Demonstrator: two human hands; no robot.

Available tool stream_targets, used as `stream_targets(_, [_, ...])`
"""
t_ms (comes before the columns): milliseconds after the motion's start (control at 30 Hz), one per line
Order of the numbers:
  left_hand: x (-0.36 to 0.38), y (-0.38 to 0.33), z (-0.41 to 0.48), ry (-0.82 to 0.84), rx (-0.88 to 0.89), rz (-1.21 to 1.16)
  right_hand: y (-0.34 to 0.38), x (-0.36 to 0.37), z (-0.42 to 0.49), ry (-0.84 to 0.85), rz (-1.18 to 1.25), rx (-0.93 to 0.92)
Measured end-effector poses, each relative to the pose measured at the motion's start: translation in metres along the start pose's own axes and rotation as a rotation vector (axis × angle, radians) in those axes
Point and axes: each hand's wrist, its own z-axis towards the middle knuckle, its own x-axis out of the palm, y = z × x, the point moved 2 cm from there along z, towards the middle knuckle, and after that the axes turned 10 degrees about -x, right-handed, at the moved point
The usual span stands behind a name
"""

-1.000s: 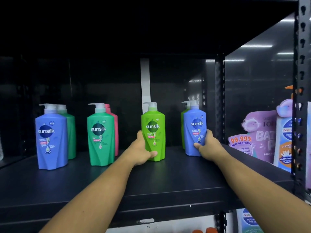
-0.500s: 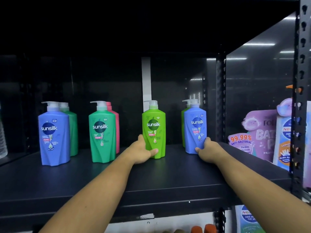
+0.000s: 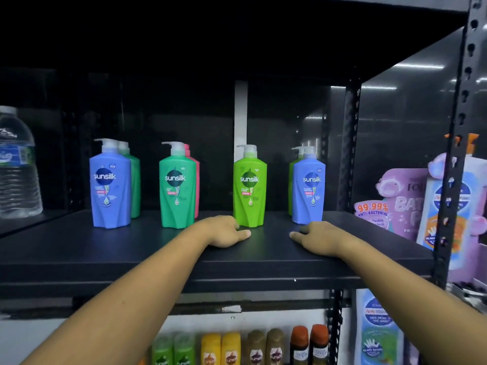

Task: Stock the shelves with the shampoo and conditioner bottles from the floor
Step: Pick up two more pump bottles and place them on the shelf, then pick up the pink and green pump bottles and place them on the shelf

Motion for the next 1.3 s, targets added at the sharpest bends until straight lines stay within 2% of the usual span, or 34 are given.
stream_targets(100, [0.002, 0.006, -0.026, -0.016, 0.062, -0.006, 0.022, -0.001, -0.031, 0.081, 0.056, -0.170])
stream_targets(167, [0.002, 0.007, -0.049, -0.037, 0.112, -0.016, 0.035, 0.003, -0.053, 0.068, 0.053, -0.253])
stream_targets(300, [0.007, 0.004, -0.106, -0.124, 0.224, -0.056, 0.063, 0.016, -0.098, -0.100, -0.016, -0.408])
stream_targets(433, [0.029, 0.007, -0.160, -0.311, 0.383, -0.199, 0.081, 0.043, -0.142, -0.243, 0.082, -0.507])
stream_targets(567, [0.080, 0.025, -0.200, -0.351, 0.407, -0.377, 0.089, 0.080, -0.194, -0.255, 0.178, -0.512])
stream_targets(667, [0.148, 0.040, -0.225, -0.217, 0.376, -0.390, 0.093, 0.118, -0.238, -0.160, 0.241, -0.498])
stream_targets(833, [0.288, 0.064, -0.272, 0.129, 0.198, -0.413, 0.090, 0.222, -0.304, 0.167, 0.310, -0.365])
stream_targets(1000, [0.398, 0.072, -0.331, 0.454, 0.024, -0.517, 0.084, 0.345, -0.379, 0.511, 0.470, -0.144])
stream_targets(1167, [0.483, 0.087, -0.366, 0.652, -0.107, -0.433, 0.074, 0.442, -0.435, 0.711, 0.460, 0.116])
stream_targets(1300, [0.530, 0.096, -0.381, 0.774, -0.185, -0.380, 0.066, 0.495, -0.460, 0.816, 0.418, 0.192])
